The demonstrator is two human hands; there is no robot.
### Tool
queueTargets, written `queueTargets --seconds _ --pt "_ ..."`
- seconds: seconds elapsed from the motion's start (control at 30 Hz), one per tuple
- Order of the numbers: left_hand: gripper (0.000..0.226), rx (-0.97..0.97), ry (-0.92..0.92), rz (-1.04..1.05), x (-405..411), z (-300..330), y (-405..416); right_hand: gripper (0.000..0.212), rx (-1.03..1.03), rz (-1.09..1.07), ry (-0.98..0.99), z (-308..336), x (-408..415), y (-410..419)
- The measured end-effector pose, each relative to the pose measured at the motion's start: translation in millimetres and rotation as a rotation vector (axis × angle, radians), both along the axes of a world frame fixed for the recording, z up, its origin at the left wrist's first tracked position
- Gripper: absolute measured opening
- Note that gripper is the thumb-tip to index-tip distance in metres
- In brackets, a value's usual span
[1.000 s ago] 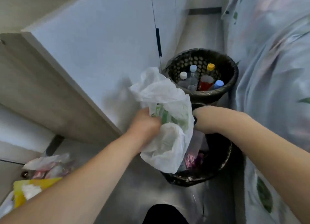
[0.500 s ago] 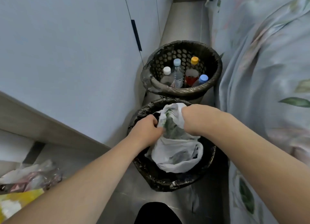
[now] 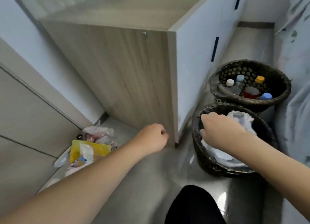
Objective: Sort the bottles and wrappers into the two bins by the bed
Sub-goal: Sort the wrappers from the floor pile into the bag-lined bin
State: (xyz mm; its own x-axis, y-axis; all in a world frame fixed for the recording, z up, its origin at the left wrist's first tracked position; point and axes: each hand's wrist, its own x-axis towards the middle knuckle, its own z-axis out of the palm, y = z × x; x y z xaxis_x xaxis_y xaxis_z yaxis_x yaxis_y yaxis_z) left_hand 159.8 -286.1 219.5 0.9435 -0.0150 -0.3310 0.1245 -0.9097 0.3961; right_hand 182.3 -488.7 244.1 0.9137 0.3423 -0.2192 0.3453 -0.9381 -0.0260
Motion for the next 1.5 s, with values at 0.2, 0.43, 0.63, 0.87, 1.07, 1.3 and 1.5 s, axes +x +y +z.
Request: queueTargets --seconds 0.2,0.43,0.63,0.87,1.07,1.3,1.5 --pt "0.018 0.066 -0.013 0.192 -45 7 124 0.026 0.126 0.285 0.071 -1 -38 141" --pt "0.021 0.084 -0.048 0.549 -124 -17 273 0.032 0.143 0.462 0.137 -5 -48 290" --pt "0.017 0.028 0.088 0.751 -201 -92 377 0.041 0.121 0.601 0.207 -33 -69 417" --pt "0.034 -0.057 0.244 1.055 -288 -203 440 0.027 -0.007 0.712 0.347 -104 -113 506" --pt "0.065 0.111 0.118 1.198 -338 -314 424 0.043 -0.141 0.794 0.292 -172 -152 531" --pt "0.034 0.439 -0.223 1.140 -359 -370 405 0.057 -0.159 0.817 0.219 -226 -145 538" --pt "0.028 0.480 -0.262 1.179 -360 -375 402 0.050 -0.292 0.824 0.208 -242 -143 541"
